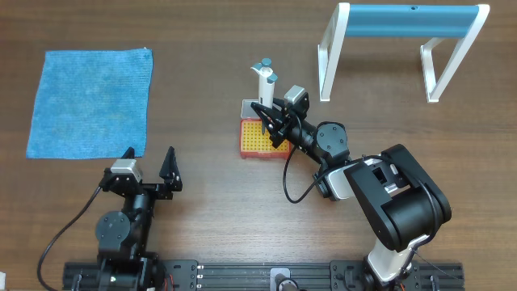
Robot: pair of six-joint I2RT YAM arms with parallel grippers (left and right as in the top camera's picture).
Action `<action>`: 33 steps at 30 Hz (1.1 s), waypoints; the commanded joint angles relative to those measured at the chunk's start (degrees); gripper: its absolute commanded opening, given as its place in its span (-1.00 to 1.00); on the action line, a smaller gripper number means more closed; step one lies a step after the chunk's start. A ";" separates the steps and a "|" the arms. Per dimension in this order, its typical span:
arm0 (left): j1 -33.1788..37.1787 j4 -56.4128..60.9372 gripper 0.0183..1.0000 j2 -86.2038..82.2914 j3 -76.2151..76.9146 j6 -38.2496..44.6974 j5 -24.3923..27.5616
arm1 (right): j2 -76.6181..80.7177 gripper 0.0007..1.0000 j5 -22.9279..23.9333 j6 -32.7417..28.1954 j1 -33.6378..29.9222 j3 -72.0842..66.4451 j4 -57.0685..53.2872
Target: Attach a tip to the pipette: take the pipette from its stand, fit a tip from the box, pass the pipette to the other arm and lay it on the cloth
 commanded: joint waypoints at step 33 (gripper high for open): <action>0.20 -0.11 0.83 -0.31 -0.24 0.74 0.42 | 4.83 -0.86 0.61 -16.98 2.71 -4.31 0.33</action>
